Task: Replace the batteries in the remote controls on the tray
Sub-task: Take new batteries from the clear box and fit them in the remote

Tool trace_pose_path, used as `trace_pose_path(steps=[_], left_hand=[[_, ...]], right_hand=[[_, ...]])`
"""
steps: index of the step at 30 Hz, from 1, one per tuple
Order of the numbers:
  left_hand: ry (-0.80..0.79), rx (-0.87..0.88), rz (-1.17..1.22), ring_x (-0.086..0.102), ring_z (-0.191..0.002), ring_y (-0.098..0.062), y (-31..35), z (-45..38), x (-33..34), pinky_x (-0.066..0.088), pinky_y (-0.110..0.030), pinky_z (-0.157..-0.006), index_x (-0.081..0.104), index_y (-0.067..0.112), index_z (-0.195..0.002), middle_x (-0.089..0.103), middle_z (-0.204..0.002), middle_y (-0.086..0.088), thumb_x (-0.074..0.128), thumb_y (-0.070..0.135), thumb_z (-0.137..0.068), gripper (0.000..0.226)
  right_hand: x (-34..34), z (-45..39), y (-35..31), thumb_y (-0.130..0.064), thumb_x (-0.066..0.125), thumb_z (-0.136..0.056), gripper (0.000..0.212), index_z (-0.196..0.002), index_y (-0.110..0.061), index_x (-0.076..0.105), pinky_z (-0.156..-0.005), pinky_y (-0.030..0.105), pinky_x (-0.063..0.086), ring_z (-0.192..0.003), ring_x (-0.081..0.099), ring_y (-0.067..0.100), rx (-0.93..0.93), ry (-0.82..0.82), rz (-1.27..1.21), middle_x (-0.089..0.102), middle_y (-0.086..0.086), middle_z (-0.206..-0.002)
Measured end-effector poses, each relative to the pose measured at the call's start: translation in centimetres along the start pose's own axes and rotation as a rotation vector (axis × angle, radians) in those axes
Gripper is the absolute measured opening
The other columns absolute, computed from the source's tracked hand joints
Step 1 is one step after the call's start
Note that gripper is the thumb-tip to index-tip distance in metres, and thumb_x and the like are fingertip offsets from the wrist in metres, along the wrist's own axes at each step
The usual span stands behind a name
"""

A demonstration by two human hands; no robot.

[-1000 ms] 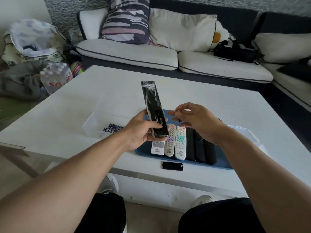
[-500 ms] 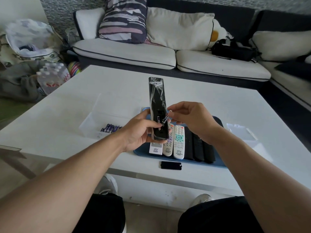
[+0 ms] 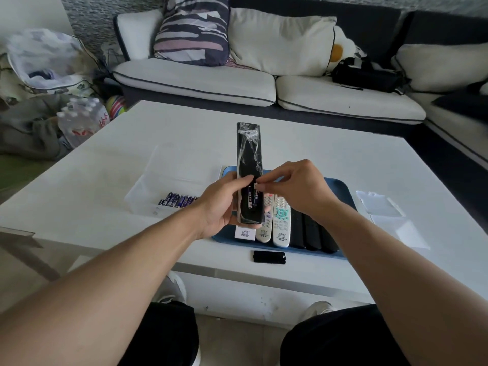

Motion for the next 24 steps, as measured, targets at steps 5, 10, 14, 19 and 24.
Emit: trace_pose_path(steps=[5,10,14,19,24], left_hand=[[0.073,0.029,-0.078,0.073,-0.102,-0.038,-0.3,0.0,-0.1,0.06,-0.056,-0.079,0.056,0.024,-0.128,0.073,-0.117,-0.013,0.059,0.03,-0.101,0.028],[0.083,0.011,-0.005,0.073,-0.099,-0.04,0.0,0.1,0.0,0.059,-0.051,-0.071,0.055,0.016,-0.121,0.074,-0.111,-0.017,0.056,0.021,-0.101,0.021],[0.096,-0.03,-0.033,0.074,-0.095,-0.038,-0.4,-0.1,0.2,0.058,-0.045,-0.068,0.053,0.017,-0.105,0.075,-0.095,-0.015,0.051,0.018,-0.099,0.006],[0.113,-0.01,-0.042,0.074,-0.095,-0.038,-0.7,-0.5,0.1,0.057,-0.044,-0.072,0.054,0.018,-0.107,0.077,-0.095,-0.014,0.05,0.013,-0.098,0.011],[0.122,0.012,-0.015,0.074,-0.092,-0.039,-0.9,-1.0,0.2,0.057,-0.041,-0.068,0.055,0.016,-0.12,0.077,-0.097,-0.015,0.052,0.01,-0.099,0.022]], right_hand=[[0.4,0.3,-0.8,-0.027,0.086,-0.077,0.01,-0.086,-0.029,0.081,-0.055,0.005,0.039,-0.066,0.058,-0.008,-0.05,-0.043,0.15,0.066,-0.016,-0.081],[0.6,0.5,-0.8,-0.029,0.089,-0.073,0.011,-0.077,-0.025,0.079,-0.052,0.006,0.04,-0.058,0.059,-0.007,-0.027,-0.002,0.105,0.072,-0.013,-0.07],[0.9,0.4,-0.7,-0.028,0.09,-0.07,0.015,-0.074,-0.024,0.076,-0.054,0.006,0.043,-0.06,0.061,-0.007,-0.005,-0.033,0.115,0.072,-0.012,-0.072],[1.1,0.5,-0.2,-0.025,0.091,-0.069,0.026,-0.082,-0.019,0.07,-0.065,0.029,0.057,-0.062,0.064,0.005,0.087,-0.094,0.074,0.074,-0.001,-0.081],[0.9,0.8,-0.2,-0.014,0.089,-0.072,0.028,-0.087,-0.009,0.066,-0.068,0.039,0.06,-0.06,0.072,0.013,0.152,-0.126,-0.029,0.073,0.006,-0.081]])
Point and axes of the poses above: each hand's wrist, its own z-axis away from the middle knuckle, its own x-axis out of the palm, y = z × x, the point moved 3 cm from there along -z, towards the middle knuckle
